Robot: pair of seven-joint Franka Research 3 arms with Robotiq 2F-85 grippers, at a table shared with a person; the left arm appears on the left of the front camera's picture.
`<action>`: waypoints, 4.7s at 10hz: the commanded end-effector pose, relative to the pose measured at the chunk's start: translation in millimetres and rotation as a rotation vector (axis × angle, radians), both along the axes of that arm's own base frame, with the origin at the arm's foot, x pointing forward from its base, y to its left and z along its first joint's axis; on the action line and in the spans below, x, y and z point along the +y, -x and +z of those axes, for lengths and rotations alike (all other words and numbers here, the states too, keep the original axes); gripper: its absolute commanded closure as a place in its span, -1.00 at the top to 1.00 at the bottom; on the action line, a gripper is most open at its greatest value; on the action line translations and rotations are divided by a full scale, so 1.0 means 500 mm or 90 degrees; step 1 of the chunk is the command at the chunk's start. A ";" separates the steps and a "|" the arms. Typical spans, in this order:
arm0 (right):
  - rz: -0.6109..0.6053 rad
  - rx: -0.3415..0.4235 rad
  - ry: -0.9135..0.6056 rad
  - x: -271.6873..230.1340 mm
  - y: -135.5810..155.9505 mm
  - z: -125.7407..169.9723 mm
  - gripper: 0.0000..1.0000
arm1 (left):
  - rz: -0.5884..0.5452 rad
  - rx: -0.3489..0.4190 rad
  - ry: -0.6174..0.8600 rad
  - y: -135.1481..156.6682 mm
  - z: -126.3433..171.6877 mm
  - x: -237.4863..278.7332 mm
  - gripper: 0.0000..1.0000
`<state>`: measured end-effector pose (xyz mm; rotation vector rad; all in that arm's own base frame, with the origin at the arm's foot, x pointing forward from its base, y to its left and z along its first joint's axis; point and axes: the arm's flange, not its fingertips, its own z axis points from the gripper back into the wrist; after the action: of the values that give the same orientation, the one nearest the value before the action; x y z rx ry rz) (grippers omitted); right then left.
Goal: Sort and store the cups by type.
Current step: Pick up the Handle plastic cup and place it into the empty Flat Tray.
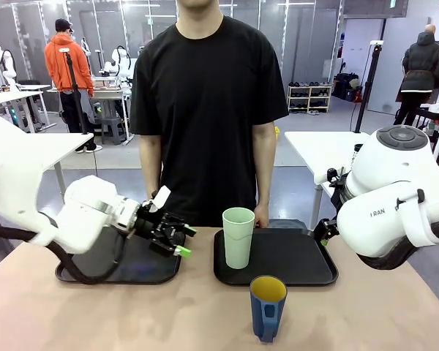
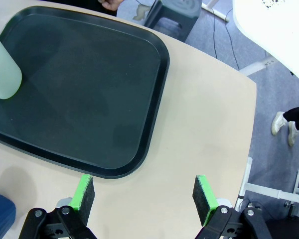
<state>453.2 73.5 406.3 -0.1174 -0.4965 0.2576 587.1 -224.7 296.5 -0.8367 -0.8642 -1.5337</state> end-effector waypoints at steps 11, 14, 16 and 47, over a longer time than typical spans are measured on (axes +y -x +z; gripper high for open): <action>0.000 -0.001 0.000 0.001 -0.001 0.000 1.00 | 0.229 0.178 -0.674 0.327 0.246 0.325 1.00; 0.000 -0.001 0.000 0.001 -0.001 0.000 1.00 | 0.212 0.147 -0.669 0.335 0.221 0.363 1.00; 0.000 -0.001 0.000 0.001 -0.001 0.000 1.00 | 0.216 0.180 -0.669 0.327 0.228 0.350 1.00; 0.837 0.099 0.077 -0.058 0.024 -0.124 1.00 | 0.216 0.180 -0.669 0.327 0.228 0.350 1.00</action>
<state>450.3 48.6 352.0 0.0741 -0.2706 1.5398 422.4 -48.9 406.9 -0.1061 0.0679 -1.2806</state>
